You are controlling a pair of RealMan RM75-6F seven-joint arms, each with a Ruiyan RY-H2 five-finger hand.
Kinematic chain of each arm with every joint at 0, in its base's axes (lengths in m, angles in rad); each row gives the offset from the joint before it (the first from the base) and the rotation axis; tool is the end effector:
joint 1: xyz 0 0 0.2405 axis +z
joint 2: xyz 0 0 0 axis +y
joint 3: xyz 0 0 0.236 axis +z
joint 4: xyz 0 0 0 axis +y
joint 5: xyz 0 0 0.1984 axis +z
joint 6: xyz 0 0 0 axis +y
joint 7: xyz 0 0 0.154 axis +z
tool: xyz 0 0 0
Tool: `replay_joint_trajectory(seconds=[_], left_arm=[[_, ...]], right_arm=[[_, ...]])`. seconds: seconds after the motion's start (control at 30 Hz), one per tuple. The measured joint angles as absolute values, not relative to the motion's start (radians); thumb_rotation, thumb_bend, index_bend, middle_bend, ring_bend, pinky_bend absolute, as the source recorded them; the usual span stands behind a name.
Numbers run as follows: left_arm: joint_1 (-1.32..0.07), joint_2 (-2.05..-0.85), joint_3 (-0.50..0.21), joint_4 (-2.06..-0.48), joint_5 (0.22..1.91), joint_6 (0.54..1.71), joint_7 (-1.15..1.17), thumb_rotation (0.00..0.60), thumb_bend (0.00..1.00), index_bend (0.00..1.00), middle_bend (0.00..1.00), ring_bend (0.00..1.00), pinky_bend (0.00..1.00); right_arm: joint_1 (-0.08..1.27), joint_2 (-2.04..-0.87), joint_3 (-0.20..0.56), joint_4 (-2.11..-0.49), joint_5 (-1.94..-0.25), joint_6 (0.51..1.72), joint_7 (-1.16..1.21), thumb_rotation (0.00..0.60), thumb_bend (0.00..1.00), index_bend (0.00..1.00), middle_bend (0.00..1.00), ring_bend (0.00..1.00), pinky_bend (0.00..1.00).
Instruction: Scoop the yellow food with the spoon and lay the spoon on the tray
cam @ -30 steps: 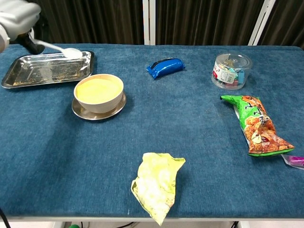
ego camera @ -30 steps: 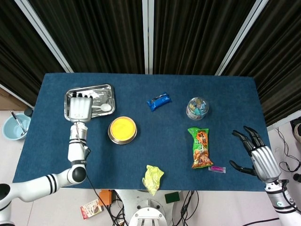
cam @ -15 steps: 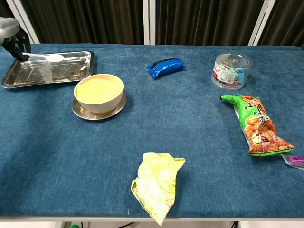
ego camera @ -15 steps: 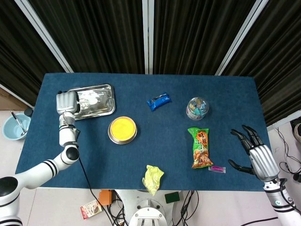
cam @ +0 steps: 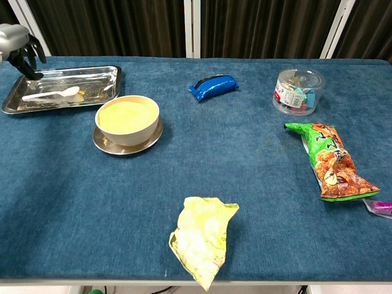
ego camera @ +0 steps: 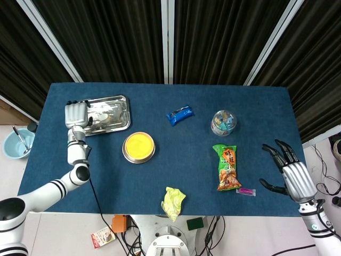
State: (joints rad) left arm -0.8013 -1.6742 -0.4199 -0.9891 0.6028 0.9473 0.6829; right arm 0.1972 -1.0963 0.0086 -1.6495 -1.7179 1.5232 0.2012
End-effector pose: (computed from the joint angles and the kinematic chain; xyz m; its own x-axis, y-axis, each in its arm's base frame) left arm -0.2220 0.4302 0.0522 0.5256 0.1634 0.8349 0.8043 0.2243 -0.5503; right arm -0.2325 -0.2034 0.1510 0.2108 -0.0264 0.9772 -0.9264 -0.3244 0.1911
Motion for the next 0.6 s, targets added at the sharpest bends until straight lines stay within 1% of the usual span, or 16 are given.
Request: replay_joint_trajectory(seconds=[0.17,0.27,0.37,0.4,0.5,0.6], left_arm=[[-0.732,-1.575,-0.384,-1.146,0.718,1.034,0.617,0.6,0.31,0.34,0.37,0.23,0.18],[-0.665,-1.479,-0.346,-1.288,0.804,1.097,0.567,0.6,0.29,0.34,0.35,0.21,0.15],[-0.578,-1.365,-0.3,-1.443,0.906,1.159,0.482,0.6,0.28,0.34,0.33,0.19,0.13],[-0.54,-1.32,-0.277,-1.498,0.955,1.184,0.439,0.6,0.27,0.34,0.33,0.18,0.12],[-0.442,-1.219,-0.207,-1.591,1.088,1.254,0.342,0.6,0.25,0.33,0.31,0.17,0.11],[-0.347,-1.154,-0.136,-1.642,1.212,1.35,0.273,0.6,0.21,0.3,0.27,0.15,0.11]], right_arm=[[0.181,-1.066,0.007,-1.647,-1.693,1.524,0.188,0.6,0.21,0.11,0.19,0.0,0.08],[0.164,-1.051,0.007,-1.641,-1.67,1.533,0.191,0.6,0.22,0.11,0.19,0.0,0.08],[0.148,-1.039,0.005,-1.632,-1.648,1.536,0.199,0.6,0.23,0.09,0.16,0.0,0.08],[0.141,-1.036,0.003,-1.629,-1.641,1.537,0.203,0.6,0.23,0.09,0.15,0.0,0.08],[0.122,-1.042,-0.001,-1.618,-1.634,1.554,0.218,0.6,0.23,0.07,0.13,0.0,0.07],[0.096,-1.059,-0.008,-1.594,-1.635,1.584,0.233,0.6,0.23,0.07,0.13,0.0,0.06]])
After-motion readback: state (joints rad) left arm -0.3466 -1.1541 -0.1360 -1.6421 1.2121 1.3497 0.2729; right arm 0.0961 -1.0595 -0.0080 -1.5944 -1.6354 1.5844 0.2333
